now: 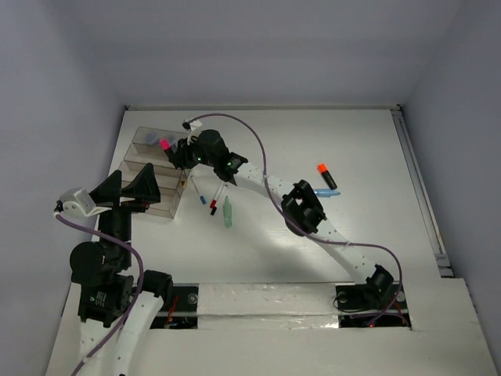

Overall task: Sort the stationery into containers
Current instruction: Place the pen in the storage box, then pick up the pen from the center of the board.

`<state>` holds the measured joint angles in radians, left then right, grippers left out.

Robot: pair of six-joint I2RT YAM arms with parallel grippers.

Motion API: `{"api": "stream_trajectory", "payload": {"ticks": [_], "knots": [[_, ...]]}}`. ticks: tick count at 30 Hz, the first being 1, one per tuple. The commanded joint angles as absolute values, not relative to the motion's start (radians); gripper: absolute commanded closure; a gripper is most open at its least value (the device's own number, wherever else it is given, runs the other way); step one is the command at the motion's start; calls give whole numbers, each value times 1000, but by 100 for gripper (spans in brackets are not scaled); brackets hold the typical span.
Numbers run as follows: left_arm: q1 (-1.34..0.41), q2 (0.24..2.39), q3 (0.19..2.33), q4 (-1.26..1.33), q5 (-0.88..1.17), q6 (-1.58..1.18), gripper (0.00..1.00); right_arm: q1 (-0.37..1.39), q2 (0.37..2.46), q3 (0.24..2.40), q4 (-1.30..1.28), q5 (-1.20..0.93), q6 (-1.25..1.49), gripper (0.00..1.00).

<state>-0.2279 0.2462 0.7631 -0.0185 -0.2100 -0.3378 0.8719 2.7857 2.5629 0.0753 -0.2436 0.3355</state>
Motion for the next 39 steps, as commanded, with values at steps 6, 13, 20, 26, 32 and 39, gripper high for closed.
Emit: {"api": "stream_trajectory", "payload": {"ticks": [6,13,20,26,32,39], "knots": [[-232,247,764,32,-202,-321,1,874,2803,2611,173,-190,296,72],[-232,247,764,32,-204,-319,1,874,2827,2612,169,-186,276,70],[-232,247,764,31,-204,-318,1,874,2812,2586,193,-187,265,40],[-232,245,762,32,-201,-318,1,874,2774,2577,207,-193,276,29],[-232,239,761,34,-202,-314,1,865,2570,2378,262,-175,325,28],[-242,206,758,32,-201,-311,1,685,2067,1619,361,-80,357,35]]}}
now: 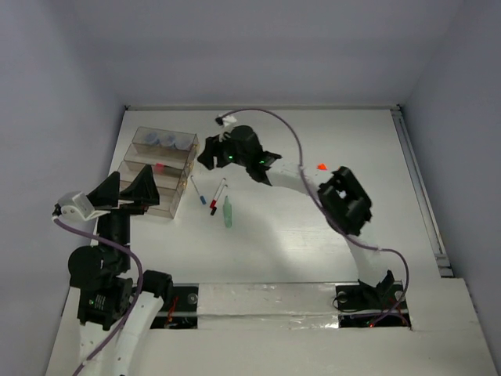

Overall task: Sort the stationery into containers
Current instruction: Pick up the pen from the center of the board.

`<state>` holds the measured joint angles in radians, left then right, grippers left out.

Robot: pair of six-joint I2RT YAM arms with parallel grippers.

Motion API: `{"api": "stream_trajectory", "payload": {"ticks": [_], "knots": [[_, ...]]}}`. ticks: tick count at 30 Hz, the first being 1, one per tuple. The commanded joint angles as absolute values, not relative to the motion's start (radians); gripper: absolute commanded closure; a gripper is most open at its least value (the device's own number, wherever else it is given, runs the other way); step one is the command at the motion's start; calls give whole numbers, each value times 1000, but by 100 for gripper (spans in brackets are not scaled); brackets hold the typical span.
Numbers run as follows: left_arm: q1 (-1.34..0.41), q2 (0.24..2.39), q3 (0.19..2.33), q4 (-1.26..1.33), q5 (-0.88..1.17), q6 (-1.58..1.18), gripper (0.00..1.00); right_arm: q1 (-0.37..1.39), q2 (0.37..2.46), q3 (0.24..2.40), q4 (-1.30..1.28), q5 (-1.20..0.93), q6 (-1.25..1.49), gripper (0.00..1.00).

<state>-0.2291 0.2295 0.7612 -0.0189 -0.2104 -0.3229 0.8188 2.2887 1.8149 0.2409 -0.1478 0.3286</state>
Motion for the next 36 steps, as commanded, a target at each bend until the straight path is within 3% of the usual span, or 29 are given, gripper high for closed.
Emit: {"api": "stream_trajectory", "payload": {"ticks": [1,6,9,13,15,20,25,36], "knots": [[-242,199,758,38,-201,-310,1,640,1960,1556,342,-86,373,38],[-276,207,764,26,-196,-307,1,381,1741,1315,46,-43,361,42],[-302,260,772,28,-152,-305,1,324,1602,1182,-41,32,353,42],[-311,420,816,20,48,-356,1,247,1438,1056,-135,167,373,40],[-311,513,827,32,119,-388,1,192,1408,1066,-188,137,380,40],[-301,571,836,45,164,-382,1,81,1551,1153,-349,-89,315,36],[-291,534,801,5,104,-348,1,81,1659,1138,-362,-45,239,27],[-291,514,804,3,120,-325,1,81,1776,1161,-385,-100,184,30]]}}
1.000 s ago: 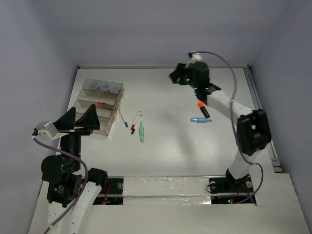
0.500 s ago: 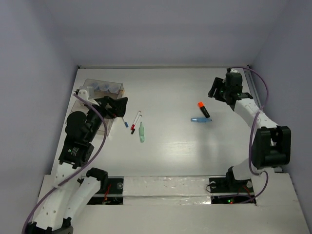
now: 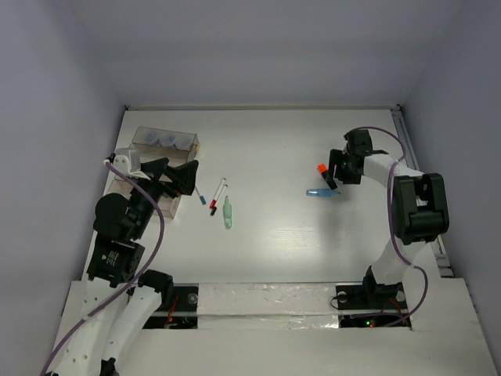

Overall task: Sort the stationery into containers
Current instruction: Pick up the pen from the center of the board.

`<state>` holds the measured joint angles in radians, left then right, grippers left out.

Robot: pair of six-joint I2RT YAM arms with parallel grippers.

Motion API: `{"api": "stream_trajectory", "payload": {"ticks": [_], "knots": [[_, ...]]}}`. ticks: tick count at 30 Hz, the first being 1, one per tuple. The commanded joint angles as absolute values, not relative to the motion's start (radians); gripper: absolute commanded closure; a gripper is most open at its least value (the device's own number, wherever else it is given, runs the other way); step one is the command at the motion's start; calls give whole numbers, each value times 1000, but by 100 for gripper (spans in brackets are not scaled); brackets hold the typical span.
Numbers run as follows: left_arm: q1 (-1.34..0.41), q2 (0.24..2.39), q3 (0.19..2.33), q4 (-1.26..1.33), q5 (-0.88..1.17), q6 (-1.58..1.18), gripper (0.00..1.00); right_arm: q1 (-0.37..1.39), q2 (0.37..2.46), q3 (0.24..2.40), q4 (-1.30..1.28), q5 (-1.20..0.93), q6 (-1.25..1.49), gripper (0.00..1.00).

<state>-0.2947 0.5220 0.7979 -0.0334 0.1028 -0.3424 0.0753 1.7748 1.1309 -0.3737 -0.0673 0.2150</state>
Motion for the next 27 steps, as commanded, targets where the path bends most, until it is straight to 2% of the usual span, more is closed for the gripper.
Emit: {"api": "stream_trajectory", "payload": {"ticks": [1,7,9,11,12,13,19,21,27], "knots": [[-291,512,804,5,123,-327,1,92,1782,1163,-388,-97,181,31],[-282,497,802,8,138,-327,1,159,1864,1215,-437,-12,169,38],[-282,489,802,8,138,-327,1,172,1884,1236,-443,8,170,53],[-282,486,802,8,141,-328,1,183,1908,1255,-449,41,167,61],[-282,486,802,8,140,-327,1,183,1916,1264,-446,46,163,71],[-282,486,802,8,143,-325,1,192,1920,1281,-440,54,160,75],[-282,486,804,5,135,-325,1,224,1913,1370,-403,75,118,83],[-282,486,805,3,123,-324,1,268,1914,1446,-411,72,109,87],[-262,514,807,-21,81,-334,1,475,1976,1675,-394,13,126,87]]}}
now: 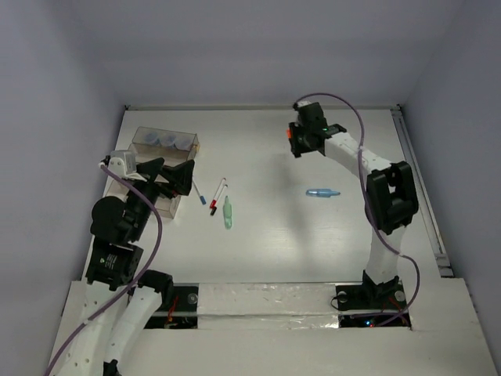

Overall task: Sort the stationery into containers
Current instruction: Pick up the pen from the center of the board.

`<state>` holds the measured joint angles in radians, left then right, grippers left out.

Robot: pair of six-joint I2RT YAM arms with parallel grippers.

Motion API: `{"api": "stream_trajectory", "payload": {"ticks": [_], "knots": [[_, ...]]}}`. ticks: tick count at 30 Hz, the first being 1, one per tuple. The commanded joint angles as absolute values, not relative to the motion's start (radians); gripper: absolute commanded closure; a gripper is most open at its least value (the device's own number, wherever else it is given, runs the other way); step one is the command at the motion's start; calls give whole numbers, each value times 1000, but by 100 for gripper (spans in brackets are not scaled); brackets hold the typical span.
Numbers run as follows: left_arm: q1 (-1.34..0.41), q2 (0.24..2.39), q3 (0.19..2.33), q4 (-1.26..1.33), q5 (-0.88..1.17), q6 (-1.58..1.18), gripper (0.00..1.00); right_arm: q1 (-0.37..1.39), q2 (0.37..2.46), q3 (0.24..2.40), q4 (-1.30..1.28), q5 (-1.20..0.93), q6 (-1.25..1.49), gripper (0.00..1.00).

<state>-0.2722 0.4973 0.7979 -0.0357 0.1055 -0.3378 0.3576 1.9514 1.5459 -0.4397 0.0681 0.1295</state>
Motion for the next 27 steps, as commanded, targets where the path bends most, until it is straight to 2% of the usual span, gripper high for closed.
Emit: {"api": "stream_trajectory", "payload": {"ticks": [1,3,5,11,12,13,15,17,27], "knots": [[-262,534,807,-26,80,-339,2,497,1997,1696,-387,8,132,87],[-262,561,807,-32,92,-357,7,550,2005,1721,-351,-67,141,87],[-262,618,813,-40,121,-386,1,574,1988,1706,-307,-119,155,87],[-230,745,816,-11,231,-478,1,604,1841,1452,-166,-215,202,88],[-230,783,807,-6,251,-520,14,604,1792,1421,-154,-241,210,88],[-230,805,795,49,267,-546,20,604,1767,1390,-143,-248,213,88],[-230,882,753,92,317,-596,29,615,1700,1304,-111,-277,225,88],[-264,960,720,176,354,-670,34,627,1652,1238,-83,-293,229,88],[-449,1189,735,340,328,-770,36,657,1592,1149,-26,-342,242,88]]}}
